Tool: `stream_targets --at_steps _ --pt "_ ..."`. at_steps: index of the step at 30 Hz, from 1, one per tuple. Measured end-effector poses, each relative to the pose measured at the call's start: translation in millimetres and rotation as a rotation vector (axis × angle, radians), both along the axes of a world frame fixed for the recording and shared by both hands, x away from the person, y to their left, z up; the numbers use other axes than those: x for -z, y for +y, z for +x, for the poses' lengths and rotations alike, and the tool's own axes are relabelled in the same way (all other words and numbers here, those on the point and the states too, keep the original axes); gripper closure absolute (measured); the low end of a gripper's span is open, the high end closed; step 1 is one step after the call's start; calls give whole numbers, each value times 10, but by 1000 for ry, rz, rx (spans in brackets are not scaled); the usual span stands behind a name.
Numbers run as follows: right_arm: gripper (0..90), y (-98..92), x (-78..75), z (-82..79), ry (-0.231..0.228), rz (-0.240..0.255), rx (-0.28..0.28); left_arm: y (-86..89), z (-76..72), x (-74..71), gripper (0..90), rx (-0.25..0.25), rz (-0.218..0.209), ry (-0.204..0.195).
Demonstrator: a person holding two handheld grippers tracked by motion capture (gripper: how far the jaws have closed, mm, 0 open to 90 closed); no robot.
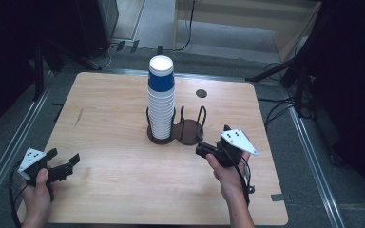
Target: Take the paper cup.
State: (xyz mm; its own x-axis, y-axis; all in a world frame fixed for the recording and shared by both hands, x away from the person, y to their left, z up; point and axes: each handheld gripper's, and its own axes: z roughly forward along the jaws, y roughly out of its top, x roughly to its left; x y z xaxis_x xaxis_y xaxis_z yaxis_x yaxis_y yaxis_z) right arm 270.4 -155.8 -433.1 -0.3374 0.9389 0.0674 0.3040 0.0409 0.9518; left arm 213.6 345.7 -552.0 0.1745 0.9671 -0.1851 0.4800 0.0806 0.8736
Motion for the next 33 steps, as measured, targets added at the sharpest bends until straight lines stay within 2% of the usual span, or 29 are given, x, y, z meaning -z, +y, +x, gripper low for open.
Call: stream_targets --at_steps 5,12,21,33 --pt "63 133 -54 58 -1 -12 -18 3 -4 1 93 1 1 -5" --pt "61 255 -155 142 -1 -1 -31 -6 4 1 93 -1 3 -3" --pt "39 440 -261 209 -5 25 -63 -1 1 0 93 0 0 -4" --pt "32 717 -370 312 -19 60 -69 -1 4 2 93 1 -4 -2"
